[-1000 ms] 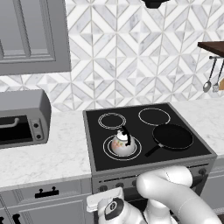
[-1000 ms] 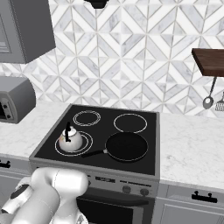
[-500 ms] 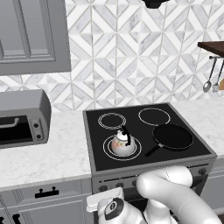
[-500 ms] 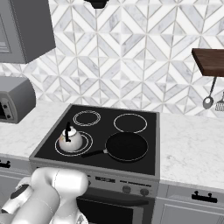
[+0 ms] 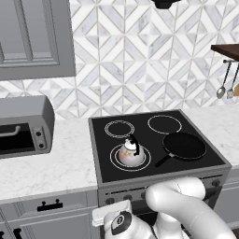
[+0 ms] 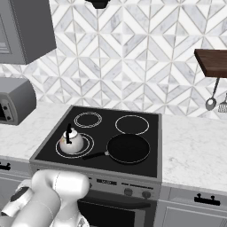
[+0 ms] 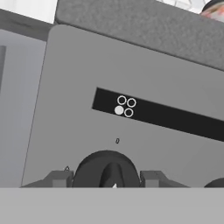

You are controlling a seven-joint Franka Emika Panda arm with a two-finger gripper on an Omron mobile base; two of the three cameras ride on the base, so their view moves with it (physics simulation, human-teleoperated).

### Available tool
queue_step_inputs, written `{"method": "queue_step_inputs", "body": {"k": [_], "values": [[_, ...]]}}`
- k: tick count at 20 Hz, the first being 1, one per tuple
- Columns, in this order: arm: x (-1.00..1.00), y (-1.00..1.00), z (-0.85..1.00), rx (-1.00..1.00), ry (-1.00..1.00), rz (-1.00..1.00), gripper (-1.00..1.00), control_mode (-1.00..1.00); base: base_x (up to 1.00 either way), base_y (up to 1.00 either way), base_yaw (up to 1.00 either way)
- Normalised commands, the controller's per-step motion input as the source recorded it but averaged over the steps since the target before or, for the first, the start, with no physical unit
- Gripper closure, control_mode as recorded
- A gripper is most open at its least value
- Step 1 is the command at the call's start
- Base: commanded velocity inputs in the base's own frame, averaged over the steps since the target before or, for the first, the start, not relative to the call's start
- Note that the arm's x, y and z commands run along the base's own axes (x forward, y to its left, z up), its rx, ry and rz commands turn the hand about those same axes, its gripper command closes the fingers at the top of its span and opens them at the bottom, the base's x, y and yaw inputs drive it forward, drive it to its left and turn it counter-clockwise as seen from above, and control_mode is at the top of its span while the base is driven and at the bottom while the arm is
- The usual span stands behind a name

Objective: Pick the kettle from the counter and place it on a stove burner. Then turn the burner on.

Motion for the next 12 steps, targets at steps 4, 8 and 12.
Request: {"method": "queue_step_inputs", "body": {"k": [4,8,12], "values": [[0.0,0.07,0.0,-0.13,0.0,0.0,1.0,-1.0,0.0,0.0,0.0],[0.0,0.12,0.0,-0.26,0.0,0.0,1.0,-1.0,0.0,0.0,0.0],[0.0,0.12,-0.01,-0.27,0.0,0.0,1.0,-1.0,0.0,0.0,0.0]]}}
